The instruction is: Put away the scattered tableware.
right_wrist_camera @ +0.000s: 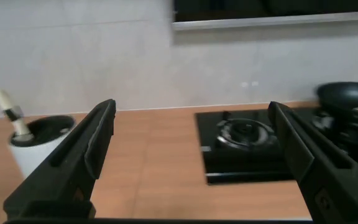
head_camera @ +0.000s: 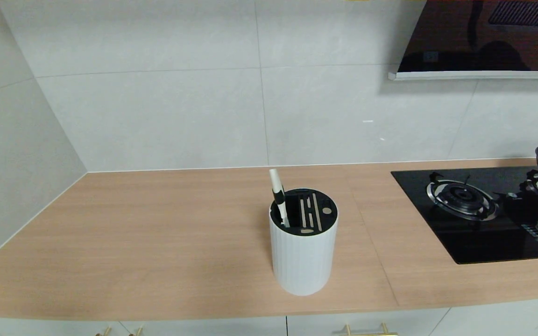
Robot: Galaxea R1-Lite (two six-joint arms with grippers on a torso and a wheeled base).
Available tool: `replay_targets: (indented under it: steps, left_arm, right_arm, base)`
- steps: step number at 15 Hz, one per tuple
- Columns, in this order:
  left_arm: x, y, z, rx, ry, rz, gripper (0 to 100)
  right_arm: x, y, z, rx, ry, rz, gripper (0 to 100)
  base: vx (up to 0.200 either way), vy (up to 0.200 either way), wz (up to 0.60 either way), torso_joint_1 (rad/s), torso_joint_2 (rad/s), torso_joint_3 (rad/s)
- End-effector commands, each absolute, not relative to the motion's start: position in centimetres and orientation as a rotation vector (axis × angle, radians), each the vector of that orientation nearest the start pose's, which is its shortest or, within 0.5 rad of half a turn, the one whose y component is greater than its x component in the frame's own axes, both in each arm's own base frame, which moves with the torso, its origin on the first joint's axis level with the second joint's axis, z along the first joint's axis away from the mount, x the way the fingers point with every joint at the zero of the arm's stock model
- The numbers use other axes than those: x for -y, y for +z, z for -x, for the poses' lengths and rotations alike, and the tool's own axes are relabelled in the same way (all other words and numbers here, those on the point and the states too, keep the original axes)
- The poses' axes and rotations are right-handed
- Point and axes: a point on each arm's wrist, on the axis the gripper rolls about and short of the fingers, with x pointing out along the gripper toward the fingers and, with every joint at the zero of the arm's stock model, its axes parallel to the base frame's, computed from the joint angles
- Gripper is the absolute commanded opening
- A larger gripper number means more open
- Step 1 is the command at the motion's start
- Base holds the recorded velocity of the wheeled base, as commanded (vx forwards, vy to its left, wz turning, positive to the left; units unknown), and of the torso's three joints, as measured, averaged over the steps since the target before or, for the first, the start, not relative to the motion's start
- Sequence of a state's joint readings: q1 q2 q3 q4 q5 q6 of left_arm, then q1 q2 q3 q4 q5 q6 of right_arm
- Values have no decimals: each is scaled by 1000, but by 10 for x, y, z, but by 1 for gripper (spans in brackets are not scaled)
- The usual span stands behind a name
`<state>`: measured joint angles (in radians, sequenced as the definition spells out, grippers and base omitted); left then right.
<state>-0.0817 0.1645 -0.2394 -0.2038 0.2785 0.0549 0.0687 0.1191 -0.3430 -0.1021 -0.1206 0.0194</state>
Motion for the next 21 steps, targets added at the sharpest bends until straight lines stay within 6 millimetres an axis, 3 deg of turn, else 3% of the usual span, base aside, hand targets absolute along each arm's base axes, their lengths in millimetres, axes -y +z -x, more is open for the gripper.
replay_targets:
  steps: [1, 3, 5, 6, 8, 10, 14, 16, 17, 21]
  left_arm:
    - [-6, 134, 43, 318, 260, -6, 100]
    - [-6, 126, 38, 290, 268, -11, 100]
    - [-6, 119, 35, 258, 243, -16, 100]
    - [-5, 100, 27, 188, 196, -28, 100]
    - [-3, 88, 24, 123, 130, 10, 100]
    - [0, 84, 23, 81, -13, 47, 100]
    - [2, 81, 23, 56, -102, 36, 100]
    - [-1, 80, 23, 40, 31, -87, 100]
    - [-2, 77, 23, 16, 68, -64, 100]
    - [-1, 75, 23, -3, 28, -5, 100]
  right_arm:
    - [2, 167, 61, 393, -105, -54, 100]
    - [2, 154, 55, 354, -115, -67, 100]
    - [2, 128, 40, 253, -85, -77, 100]
    - [1, 104, 30, 164, -44, -66, 100]
    - [0, 89, 24, 128, -30, -40, 100]
    - [0, 83, 23, 68, -26, -8, 100]
    - [0, 76, 23, 3, 8, 25, 100]
    - [0, 76, 23, 3, 6, 25, 100]
    - [0, 76, 23, 3, 6, 25, 100]
    - [0, 76, 23, 3, 5, 23, 100]
  base:
    - [0, 0, 0, 0, 0, 0]
    - [0, 0, 0, 0, 0, 0]
    - [0, 0, 0, 0, 0, 0]
    - [0, 0, 0, 0, 0, 0]
    - [0, 0, 0, 0, 0, 0]
    - [0, 0, 0, 0, 0, 0]
    - [0, 0, 0, 0, 0, 0]
    - [0, 0, 0, 0, 0, 0]
    - [0, 0, 0, 0, 0, 0]
    - [0, 0, 0, 0, 0, 0]
